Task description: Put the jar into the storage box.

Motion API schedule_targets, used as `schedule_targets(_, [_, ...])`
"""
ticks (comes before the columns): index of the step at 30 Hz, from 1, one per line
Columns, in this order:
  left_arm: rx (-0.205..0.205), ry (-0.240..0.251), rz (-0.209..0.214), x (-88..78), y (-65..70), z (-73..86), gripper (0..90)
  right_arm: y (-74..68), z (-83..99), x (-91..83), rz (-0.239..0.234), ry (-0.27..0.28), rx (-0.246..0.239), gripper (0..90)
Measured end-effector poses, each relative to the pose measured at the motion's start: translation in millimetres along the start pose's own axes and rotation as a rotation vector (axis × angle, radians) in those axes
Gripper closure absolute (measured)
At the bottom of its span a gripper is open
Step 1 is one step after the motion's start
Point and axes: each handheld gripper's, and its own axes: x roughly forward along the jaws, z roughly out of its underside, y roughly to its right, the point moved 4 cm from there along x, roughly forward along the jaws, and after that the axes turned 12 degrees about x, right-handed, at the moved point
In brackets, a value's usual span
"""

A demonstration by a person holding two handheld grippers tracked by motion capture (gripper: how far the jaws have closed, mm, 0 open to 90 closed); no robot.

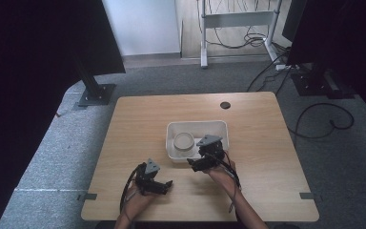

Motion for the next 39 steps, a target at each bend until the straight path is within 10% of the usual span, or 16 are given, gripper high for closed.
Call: schedule_targets(39, [-0.001, 0.000, -0.001, -0.1, 0.1, 0.0, 0.0, 15.0, 38.2, -35.5, 0.000, -0.013, 0.005, 4.8])
